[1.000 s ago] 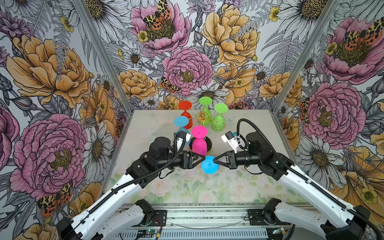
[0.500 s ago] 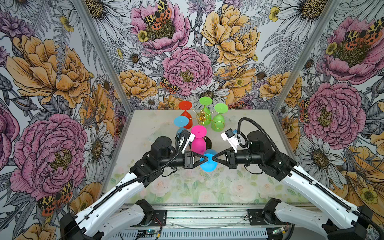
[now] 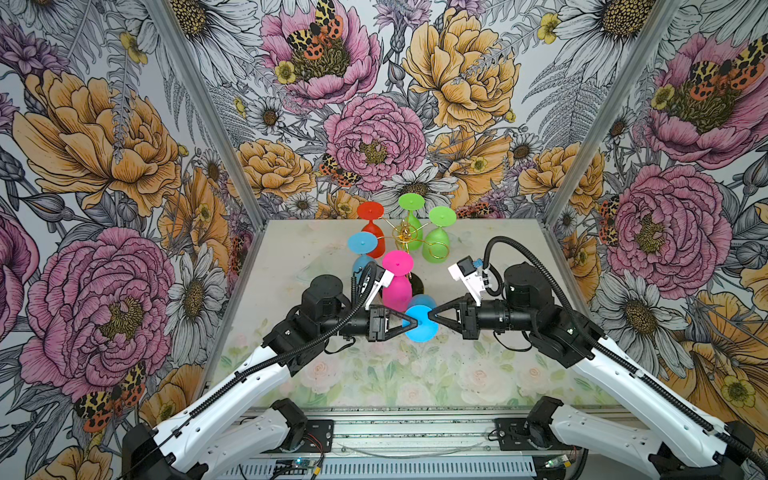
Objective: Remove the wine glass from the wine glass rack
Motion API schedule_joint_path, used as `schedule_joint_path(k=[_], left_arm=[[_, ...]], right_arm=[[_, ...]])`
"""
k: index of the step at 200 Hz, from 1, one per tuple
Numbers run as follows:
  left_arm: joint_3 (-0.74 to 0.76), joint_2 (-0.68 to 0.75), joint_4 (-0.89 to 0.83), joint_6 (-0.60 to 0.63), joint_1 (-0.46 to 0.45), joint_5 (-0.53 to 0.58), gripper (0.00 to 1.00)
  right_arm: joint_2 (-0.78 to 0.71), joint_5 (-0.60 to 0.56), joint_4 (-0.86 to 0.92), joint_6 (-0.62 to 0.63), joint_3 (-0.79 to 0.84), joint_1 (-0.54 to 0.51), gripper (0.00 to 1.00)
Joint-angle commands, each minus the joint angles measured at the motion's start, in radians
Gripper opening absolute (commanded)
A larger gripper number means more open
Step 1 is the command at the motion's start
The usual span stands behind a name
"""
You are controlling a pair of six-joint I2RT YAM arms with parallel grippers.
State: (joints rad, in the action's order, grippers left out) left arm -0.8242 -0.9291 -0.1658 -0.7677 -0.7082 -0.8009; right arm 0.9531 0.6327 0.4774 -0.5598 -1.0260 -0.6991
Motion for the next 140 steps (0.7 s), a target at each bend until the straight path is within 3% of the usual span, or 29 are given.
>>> schedule_joint_path(k=[1,71,95,107,140], left_arm=[[0.009,0.033,0.066,0.008,-0.019,-0.078,0.22],[0.025,0.025,0.108,0.009,-0.030,-0.093,0.01],[0.029,0.008,0.110,0.020,-0.031,-0.099,0.00],[0.031,0.002,0.109,0.023,-0.031,-0.101,0.00],[0.040,-0.014,0.110,0.040,-0.034,-0.111,0.00]], right_arm=[[-0.010,-0.055,-0.029,-0.003,-0.013,0.016,0.00],[-0.015,-0.056,-0.028,-0.013,-0.008,0.023,0.00],[-0.020,-0.052,-0.028,-0.022,-0.008,0.026,0.00],[-0.023,-0.046,-0.028,-0.026,-0.009,0.028,0.05],[-0.059,-0.042,-0.026,-0.045,-0.016,0.048,0.32]])
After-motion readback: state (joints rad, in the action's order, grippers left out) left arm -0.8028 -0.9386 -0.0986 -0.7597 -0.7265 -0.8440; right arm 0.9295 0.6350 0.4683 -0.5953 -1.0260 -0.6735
